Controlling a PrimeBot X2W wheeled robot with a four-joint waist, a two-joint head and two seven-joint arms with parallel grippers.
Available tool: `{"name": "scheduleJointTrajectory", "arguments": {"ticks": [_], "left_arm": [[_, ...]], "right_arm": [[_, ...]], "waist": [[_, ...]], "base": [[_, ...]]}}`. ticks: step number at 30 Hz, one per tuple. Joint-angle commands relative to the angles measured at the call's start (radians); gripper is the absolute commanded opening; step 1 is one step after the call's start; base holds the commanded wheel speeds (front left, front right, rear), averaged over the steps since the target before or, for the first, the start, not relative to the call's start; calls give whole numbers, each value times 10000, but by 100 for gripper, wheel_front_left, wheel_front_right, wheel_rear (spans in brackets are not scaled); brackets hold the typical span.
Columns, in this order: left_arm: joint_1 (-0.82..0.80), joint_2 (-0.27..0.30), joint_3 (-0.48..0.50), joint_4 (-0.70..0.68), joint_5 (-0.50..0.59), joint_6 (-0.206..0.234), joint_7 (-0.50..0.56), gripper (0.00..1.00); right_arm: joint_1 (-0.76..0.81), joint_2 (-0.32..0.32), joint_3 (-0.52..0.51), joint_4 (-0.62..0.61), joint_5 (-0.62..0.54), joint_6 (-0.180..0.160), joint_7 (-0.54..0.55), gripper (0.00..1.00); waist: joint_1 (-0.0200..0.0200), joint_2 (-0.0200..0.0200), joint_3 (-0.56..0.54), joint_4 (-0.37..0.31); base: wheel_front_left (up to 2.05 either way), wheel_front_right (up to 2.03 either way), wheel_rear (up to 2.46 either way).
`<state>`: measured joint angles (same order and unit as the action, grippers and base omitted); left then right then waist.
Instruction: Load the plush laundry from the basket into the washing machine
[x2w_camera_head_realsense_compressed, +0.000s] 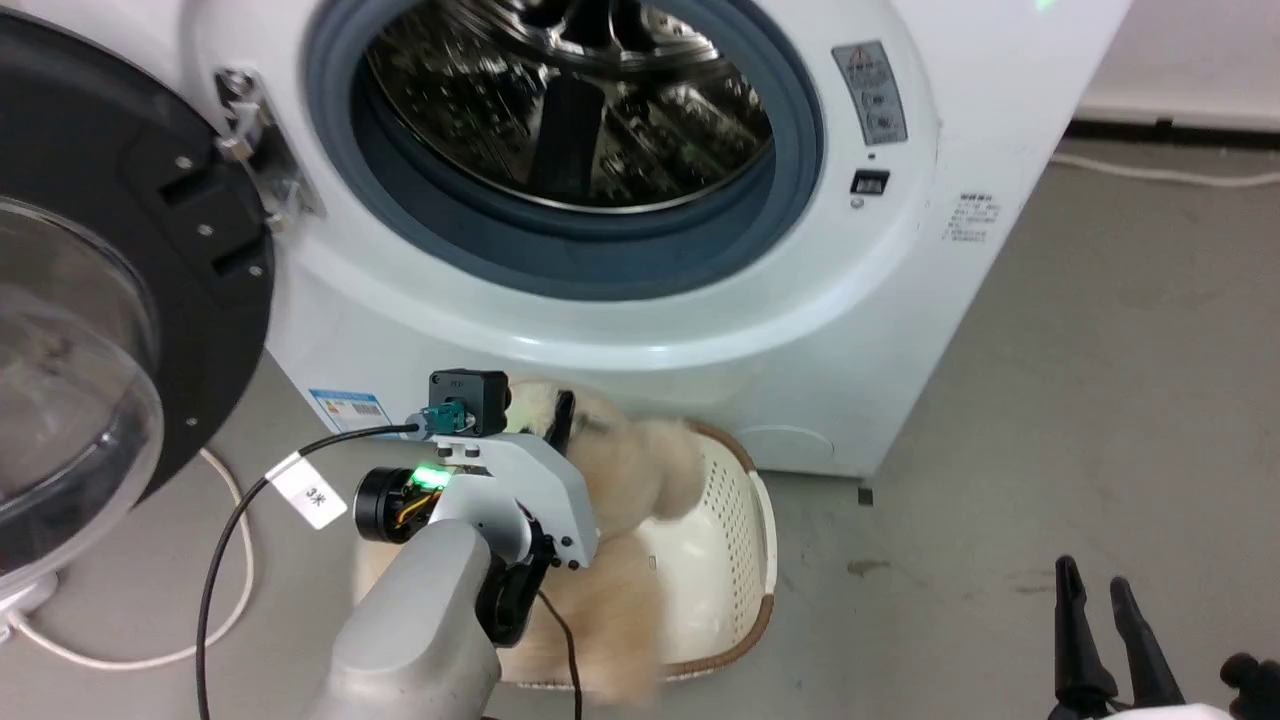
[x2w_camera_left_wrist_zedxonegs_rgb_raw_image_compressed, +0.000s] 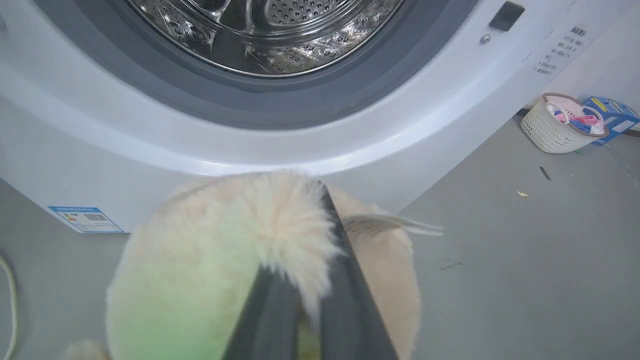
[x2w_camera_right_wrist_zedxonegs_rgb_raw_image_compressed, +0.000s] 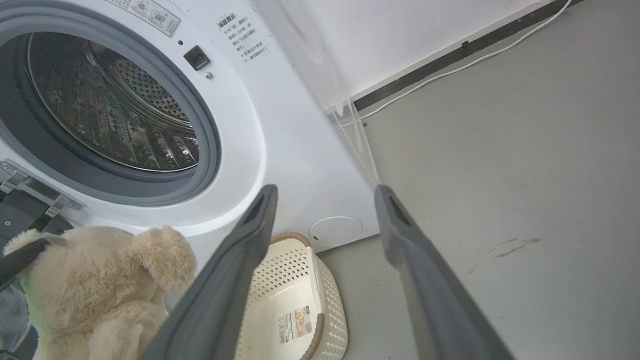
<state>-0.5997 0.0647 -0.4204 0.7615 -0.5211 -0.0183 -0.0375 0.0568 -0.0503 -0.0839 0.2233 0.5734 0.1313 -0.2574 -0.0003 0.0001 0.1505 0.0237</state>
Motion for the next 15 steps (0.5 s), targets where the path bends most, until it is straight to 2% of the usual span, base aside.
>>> {"name": "scheduleJointTrajectory", "arguments": {"ticks": [1, 8, 15], "left_arm": [[120, 7, -24, -273, 88, 101, -173, 0], [139, 202, 54, -1457, 220, 435, -600, 0], [-203, 492, 192, -1894, 371, 729, -826, 0]], "right_arm": [[181, 1, -20, 44, 54, -6, -44, 100], [349, 1, -17, 29, 141, -6, -44, 100], [295, 1, 26, -22, 172, -6, -44, 100]], "waist": [[3, -1, -253, 70], [3, -1, -527, 17], [3, -1, -450, -191]], "base": [[0, 0, 0], [0, 0, 0], [0, 0, 0]]}}
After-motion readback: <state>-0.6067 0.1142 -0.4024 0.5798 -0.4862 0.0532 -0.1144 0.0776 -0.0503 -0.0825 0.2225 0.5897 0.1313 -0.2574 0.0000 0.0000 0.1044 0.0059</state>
